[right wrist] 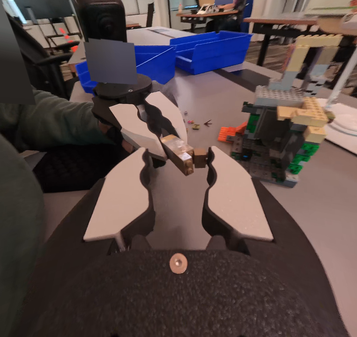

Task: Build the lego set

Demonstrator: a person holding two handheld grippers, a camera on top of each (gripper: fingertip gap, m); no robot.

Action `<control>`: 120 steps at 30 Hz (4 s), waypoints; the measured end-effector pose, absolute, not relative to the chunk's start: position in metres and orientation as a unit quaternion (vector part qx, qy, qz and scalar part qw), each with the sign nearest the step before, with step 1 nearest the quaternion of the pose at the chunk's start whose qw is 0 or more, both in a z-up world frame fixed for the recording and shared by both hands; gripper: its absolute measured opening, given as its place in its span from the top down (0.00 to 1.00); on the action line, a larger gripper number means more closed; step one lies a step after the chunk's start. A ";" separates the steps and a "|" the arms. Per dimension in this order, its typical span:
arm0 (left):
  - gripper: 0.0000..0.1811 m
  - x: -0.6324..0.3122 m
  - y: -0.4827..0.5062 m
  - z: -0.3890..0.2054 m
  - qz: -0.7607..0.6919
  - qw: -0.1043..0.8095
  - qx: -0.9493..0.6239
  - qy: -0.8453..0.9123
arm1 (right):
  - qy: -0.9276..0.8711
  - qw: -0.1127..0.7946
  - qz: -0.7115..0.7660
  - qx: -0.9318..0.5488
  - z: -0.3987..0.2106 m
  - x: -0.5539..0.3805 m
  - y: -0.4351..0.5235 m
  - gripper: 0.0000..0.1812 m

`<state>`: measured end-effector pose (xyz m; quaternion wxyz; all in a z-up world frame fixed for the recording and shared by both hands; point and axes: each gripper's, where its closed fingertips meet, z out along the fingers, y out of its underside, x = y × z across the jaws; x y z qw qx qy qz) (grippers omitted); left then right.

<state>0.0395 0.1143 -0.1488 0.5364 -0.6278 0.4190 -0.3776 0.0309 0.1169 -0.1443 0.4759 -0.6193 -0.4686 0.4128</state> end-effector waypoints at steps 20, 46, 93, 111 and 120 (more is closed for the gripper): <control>0.91 0.033 0.122 -0.144 -0.377 0.550 -0.636 0.388 | -0.450 0.504 0.412 -0.612 -0.133 0.032 0.121 0.71; 0.91 0.034 0.121 -0.146 -0.380 0.545 -0.637 0.390 | -0.440 0.489 0.418 -0.626 -0.135 0.049 0.130 0.75; 0.88 0.055 0.088 -0.138 -0.299 0.605 -0.534 0.510 | -0.348 0.154 0.697 -0.608 -0.139 0.059 0.090 0.91; 0.90 0.051 0.091 -0.146 -0.428 0.512 -0.588 0.457 | -0.689 0.441 0.339 -0.465 -0.136 0.054 0.094 0.90; 0.90 0.051 0.092 -0.150 -0.392 0.526 -0.585 0.477 | -0.629 0.395 0.402 -0.536 -0.145 0.062 0.094 0.85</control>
